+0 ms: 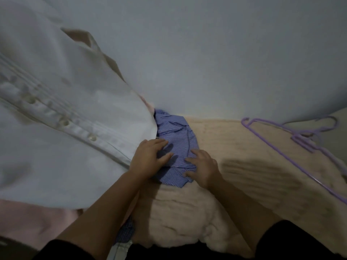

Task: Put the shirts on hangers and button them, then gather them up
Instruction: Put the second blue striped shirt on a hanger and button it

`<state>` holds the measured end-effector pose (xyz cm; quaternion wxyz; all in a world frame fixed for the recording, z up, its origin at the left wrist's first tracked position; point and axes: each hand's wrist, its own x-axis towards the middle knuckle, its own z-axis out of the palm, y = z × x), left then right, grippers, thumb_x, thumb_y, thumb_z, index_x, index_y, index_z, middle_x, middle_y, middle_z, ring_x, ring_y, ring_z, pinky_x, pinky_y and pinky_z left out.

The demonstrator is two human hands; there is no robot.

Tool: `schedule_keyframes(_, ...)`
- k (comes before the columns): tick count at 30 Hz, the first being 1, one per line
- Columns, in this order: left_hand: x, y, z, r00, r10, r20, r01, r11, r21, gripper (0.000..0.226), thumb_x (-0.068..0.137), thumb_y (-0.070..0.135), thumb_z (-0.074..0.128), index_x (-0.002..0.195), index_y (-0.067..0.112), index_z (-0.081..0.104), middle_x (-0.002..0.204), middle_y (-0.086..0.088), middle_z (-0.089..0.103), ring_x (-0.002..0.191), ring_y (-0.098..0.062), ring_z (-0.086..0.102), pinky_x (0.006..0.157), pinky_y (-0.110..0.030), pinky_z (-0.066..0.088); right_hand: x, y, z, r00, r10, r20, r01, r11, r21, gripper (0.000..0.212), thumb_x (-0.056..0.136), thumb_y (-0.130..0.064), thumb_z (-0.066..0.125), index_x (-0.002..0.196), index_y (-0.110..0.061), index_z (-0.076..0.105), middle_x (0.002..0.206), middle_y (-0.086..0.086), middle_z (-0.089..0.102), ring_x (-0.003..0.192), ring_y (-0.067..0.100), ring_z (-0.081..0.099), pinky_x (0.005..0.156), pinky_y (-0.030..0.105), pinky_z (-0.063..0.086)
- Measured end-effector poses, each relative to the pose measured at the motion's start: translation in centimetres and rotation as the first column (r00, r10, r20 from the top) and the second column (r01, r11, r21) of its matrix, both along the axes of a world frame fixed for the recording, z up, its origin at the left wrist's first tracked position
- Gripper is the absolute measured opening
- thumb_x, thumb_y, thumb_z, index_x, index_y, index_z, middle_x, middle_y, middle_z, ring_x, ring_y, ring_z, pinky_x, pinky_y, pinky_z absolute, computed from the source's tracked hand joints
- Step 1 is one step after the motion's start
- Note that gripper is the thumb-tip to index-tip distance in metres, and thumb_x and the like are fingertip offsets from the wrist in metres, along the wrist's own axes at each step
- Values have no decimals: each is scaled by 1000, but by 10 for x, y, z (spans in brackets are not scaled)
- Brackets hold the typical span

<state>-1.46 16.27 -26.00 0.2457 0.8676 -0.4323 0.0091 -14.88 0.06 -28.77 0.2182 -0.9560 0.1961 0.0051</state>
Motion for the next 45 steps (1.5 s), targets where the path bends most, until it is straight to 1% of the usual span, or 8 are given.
schedule_keyframes(4, -4, -5, -4, 1000, -7, 10, 7, 1000, 24, 77, 80, 69, 28, 134, 21, 55, 139, 1, 53, 129, -15, 45, 117, -44, 16, -6, -10, -5, 972, -73, 222, 57, 996, 76, 25, 80, -41, 60, 86, -23, 74, 101, 0, 69, 101, 21, 60, 86, 37, 47)
schedule_keyframes(8, -19, -18, -4, 999, -51, -12, 52, 991, 127, 97, 73, 85, 12, 145, 26, 38, 153, 4, 35, 143, -15, 24, 116, -43, -7, -33, -29, 8, 932, -250, 261, 178, 946, 272, 15, 86, -28, 61, 83, -16, 70, 78, 2, 68, 78, 22, 61, 72, 33, 45)
schedule_keyframes(16, -68, -56, -14, 971, -215, -100, 227, 965, 134, 111, 65, 93, 1, 151, 28, 26, 158, 5, 22, 145, -10, 18, 117, -42, -9, -112, -83, 21, 904, -361, 229, 344, 932, 113, 11, 89, -20, 58, 85, -16, 67, 82, 7, 66, 88, 25, 52, 73, 34, 38)
schedule_keyframes(22, -103, -85, -16, 941, -322, -104, 325, 946, 14, 103, 74, 89, 16, 147, 20, 37, 154, -2, 34, 141, -19, 29, 115, -34, 19, -185, -122, 12, 841, -505, 196, 505, 861, 49, 12, 90, -15, 56, 89, -12, 68, 83, 12, 67, 83, 33, 59, 72, 43, 47)
schedule_keyframes(29, -96, -88, -24, 956, -285, -62, 286, 958, 1, 99, 77, 87, 19, 145, 19, 42, 150, -2, 40, 138, -21, 34, 115, -36, 23, -190, -122, 19, 849, -478, 225, 450, 878, 165, 19, 86, -6, 57, 99, -9, 71, 92, 10, 70, 85, 25, 63, 74, 33, 49)
schedule_keyframes(35, -75, -78, -24, 985, -175, 0, 175, 985, 7, 99, 77, 87, 14, 142, 19, 44, 150, -4, 40, 140, -27, 31, 116, -46, 22, -139, -88, 36, 846, -395, 359, 311, 912, 269, 59, 75, -49, 39, 108, -11, 69, 106, 10, 67, 103, 27, 57, 91, 40, 46)
schedule_keyframes(40, -58, -66, -27, 998, -9, -70, 4, 997, -77, 102, 75, 89, 15, 144, 20, 42, 153, -5, 34, 142, -26, 26, 116, -45, 20, -101, -68, 39, 867, -251, 430, 255, 966, 49, 59, 78, -65, 42, 104, -20, 70, 104, 0, 68, 102, 21, 59, 89, 41, 45)
schedule_keyframes(45, -45, -47, -28, 985, -105, -134, 101, 994, -37, 116, 56, 97, 34, 147, 25, 34, 156, -1, 27, 144, -22, 20, 117, -42, 16, -84, -61, 37, 965, -26, 262, 90, 968, -236, 72, 65, -77, 44, 118, -32, 62, 127, -5, 58, 124, 19, 46, 103, 50, 27)
